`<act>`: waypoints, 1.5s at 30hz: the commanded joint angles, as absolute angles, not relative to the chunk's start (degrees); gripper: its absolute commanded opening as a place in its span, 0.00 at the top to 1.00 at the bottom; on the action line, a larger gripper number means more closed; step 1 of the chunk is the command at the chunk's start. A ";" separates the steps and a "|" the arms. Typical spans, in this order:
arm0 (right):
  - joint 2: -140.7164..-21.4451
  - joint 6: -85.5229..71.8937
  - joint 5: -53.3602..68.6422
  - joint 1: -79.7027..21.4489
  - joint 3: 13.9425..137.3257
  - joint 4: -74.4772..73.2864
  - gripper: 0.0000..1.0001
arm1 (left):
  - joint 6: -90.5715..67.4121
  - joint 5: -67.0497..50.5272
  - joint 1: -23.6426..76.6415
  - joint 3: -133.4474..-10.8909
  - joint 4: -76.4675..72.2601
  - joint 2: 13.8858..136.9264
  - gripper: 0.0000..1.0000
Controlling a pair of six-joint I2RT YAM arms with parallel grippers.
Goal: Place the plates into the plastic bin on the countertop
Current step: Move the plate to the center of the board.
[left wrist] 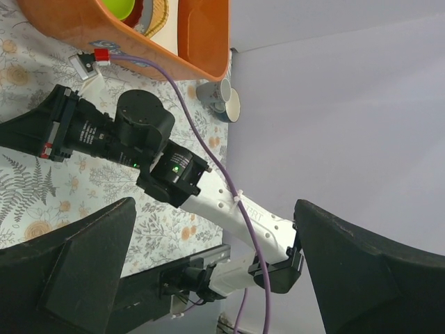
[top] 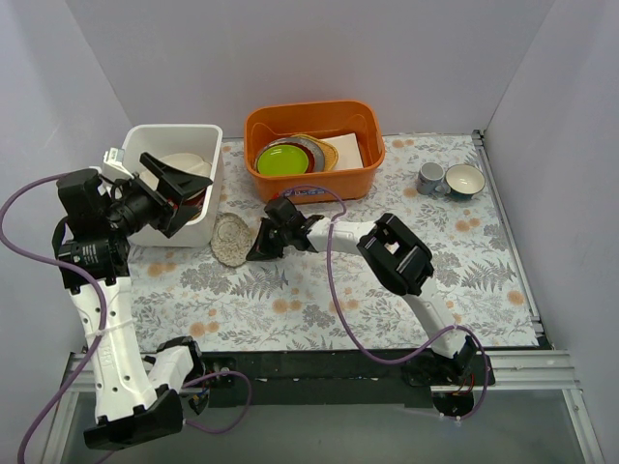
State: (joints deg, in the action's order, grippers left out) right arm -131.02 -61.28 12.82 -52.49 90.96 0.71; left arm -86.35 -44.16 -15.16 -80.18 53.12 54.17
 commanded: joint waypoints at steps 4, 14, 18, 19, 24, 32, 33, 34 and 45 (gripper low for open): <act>-127.36 -46.26 10.11 -50.45 82.98 -13.69 0.99 | -82.10 -46.76 -15.03 -80.24 56.76 53.96 0.02; -116.56 -33.95 7.04 -46.85 70.76 -20.46 0.99 | -76.47 -47.02 -14.68 -75.24 61.44 52.83 0.02; -112.16 -29.64 2.13 -44.83 68.04 -23.81 0.99 | -75.68 -46.23 -13.71 -73.21 62.13 51.33 0.02; -111.45 -28.92 1.67 -44.39 67.68 -24.43 0.99 | -75.41 -45.88 -13.10 -72.86 62.40 51.15 0.02; -106.44 -25.23 0.26 -41.14 64.34 -27.15 0.99 | -74.53 -43.07 -10.29 -71.55 63.54 50.54 0.02; -98.27 -24.00 0.35 -37.53 56.96 -28.65 0.99 | -73.30 -37.27 -5.45 -72.41 64.42 53.35 0.02; -97.57 -23.82 0.26 -37.44 56.52 -28.65 0.99 | -73.04 -35.00 -3.97 -73.12 64.86 54.74 0.02; -96.43 -23.64 0.26 -37.35 56.17 -28.91 0.99 | -72.78 -33.76 -3.09 -73.73 65.30 55.63 0.02; -92.02 -22.76 0.53 -36.39 54.14 -29.71 0.99 | -68.73 -14.68 14.74 -86.83 70.58 73.20 0.02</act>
